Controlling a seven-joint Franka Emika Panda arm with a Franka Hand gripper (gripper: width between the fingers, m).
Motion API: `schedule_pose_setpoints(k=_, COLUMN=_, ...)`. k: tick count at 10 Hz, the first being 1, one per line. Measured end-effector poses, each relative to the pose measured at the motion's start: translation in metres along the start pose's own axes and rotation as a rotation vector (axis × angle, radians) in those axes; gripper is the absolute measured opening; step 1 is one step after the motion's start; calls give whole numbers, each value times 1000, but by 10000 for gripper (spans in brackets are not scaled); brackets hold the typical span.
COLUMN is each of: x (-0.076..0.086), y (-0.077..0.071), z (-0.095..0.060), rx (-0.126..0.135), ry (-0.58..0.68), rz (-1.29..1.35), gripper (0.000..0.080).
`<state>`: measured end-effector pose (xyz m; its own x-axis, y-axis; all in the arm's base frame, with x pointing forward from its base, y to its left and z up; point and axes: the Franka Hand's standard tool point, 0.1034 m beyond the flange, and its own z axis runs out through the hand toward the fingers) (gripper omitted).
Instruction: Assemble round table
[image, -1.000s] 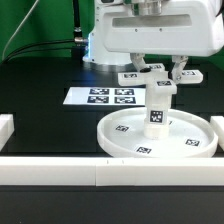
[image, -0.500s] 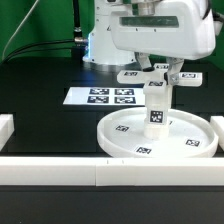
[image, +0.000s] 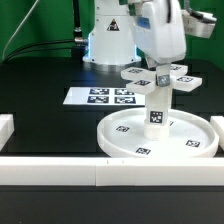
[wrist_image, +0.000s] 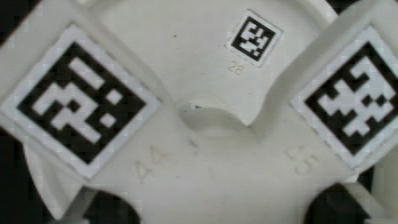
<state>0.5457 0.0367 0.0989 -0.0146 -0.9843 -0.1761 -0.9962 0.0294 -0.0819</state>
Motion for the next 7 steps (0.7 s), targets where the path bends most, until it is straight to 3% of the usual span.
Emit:
schedule_pose_setpoints(k=2, x=-1, y=-1, z=0, rx=21, ry=10, rz=167, gripper=446)
schedule_pose_setpoints(k=7, x=-1, y=-4, z=-1, rx=38, ry=-13, rz=391, gripper=446)
